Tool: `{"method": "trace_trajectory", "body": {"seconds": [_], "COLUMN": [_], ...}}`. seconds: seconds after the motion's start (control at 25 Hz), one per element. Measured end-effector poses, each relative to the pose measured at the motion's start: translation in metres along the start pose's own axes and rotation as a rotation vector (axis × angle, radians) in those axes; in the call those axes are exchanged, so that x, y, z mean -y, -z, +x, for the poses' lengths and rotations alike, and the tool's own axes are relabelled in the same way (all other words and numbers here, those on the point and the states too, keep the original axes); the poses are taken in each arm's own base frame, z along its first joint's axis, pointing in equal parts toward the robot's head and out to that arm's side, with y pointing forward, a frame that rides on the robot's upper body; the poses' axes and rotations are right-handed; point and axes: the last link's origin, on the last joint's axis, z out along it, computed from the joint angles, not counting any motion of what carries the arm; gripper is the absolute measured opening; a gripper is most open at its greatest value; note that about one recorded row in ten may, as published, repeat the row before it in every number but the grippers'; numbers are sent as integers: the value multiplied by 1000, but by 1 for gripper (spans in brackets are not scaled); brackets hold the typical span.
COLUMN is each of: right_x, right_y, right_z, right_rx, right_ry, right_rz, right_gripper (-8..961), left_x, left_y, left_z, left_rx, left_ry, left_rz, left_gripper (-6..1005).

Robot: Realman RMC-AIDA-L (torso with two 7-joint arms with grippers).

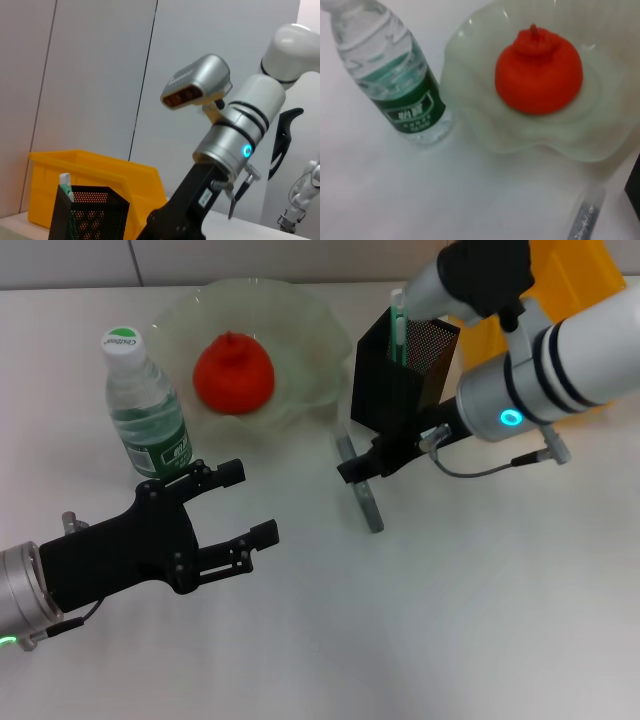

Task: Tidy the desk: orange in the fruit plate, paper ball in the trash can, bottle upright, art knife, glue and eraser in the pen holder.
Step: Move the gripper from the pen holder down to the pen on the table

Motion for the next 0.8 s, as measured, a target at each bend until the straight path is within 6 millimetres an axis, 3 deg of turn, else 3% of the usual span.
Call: {"method": "trace_trajectory", "body": {"seconds": [0.32,0.8], "right_x": [-6,-5], "right_y": [-22,-26], "right_z": [10,15], "right_rx": [-7,-11], "right_ry": [20,26], "right_rz": [39,57], "right_gripper": [619,612], "left_x": [-1,-1], "left_y": [0,0], "left_z": [0,0], "left_rx": [-3,-4], "left_ry": [2,4], "left_rz": [-4,-3], "left_gripper": [837,838]}}
